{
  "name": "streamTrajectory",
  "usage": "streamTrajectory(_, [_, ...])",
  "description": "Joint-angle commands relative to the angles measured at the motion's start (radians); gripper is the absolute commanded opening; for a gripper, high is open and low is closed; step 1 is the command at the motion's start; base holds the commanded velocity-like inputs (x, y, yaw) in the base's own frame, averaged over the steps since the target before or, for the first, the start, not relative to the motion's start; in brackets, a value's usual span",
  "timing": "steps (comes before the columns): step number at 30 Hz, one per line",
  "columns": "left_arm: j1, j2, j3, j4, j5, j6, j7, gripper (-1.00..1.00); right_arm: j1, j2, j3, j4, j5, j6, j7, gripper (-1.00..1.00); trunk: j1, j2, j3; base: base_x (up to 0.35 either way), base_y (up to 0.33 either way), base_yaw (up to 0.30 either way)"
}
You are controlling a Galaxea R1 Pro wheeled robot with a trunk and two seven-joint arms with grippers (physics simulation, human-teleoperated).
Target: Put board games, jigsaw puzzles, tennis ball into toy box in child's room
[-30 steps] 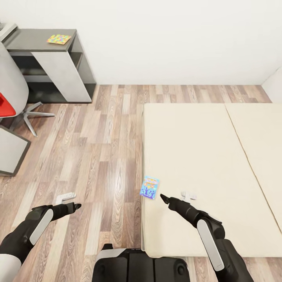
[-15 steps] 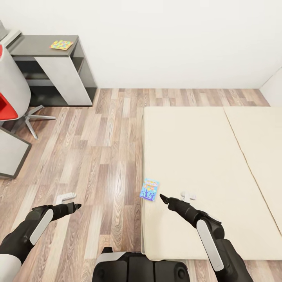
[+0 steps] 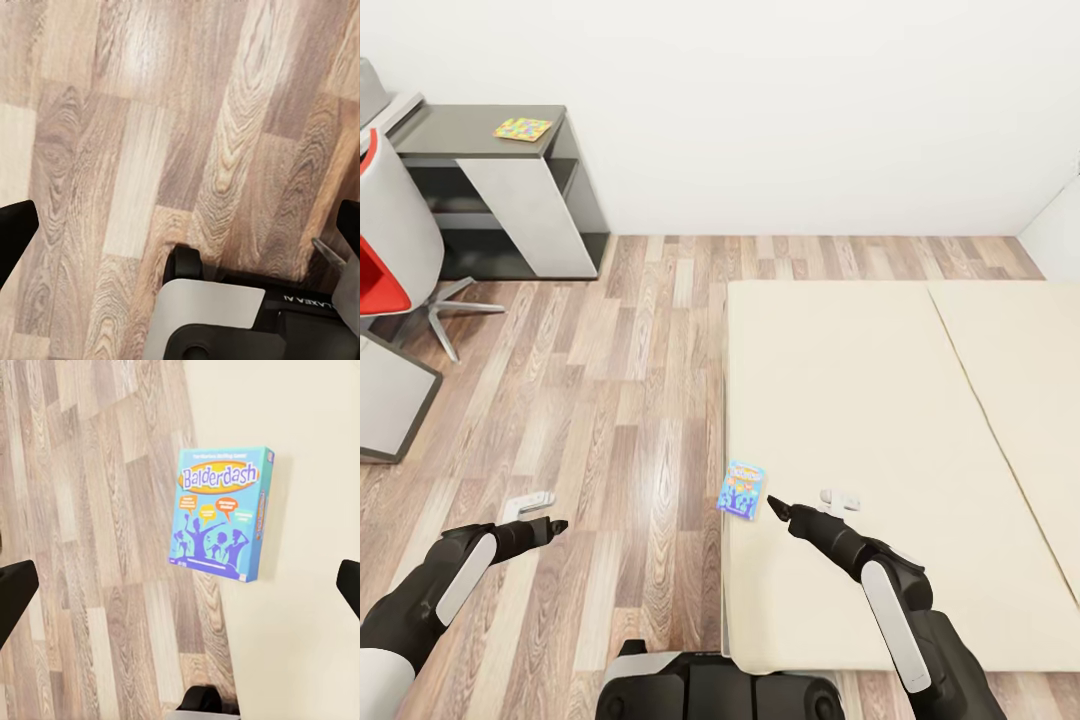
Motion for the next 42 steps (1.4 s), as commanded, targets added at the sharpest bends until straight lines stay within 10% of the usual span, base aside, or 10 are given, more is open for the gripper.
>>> streamTrajectory(1, [0.000, 0.001, -0.002, -0.001, 0.001, 0.003, 0.000, 1.00, 0.000, 0.000, -0.001, -0.001, -0.001, 0.005, 0.002, 1.00, 0.001, -0.002, 0.000, 0.000, 0.000, 0.000])
streamTrajectory(42, [0.000, 0.001, -0.002, -0.001, 0.001, 0.003, 0.000, 1.00, 0.000, 0.001, -0.001, 0.000, -0.001, 0.005, 0.001, 1.00, 0.001, -0.002, 0.068, 0.000, 0.000, 0.000])
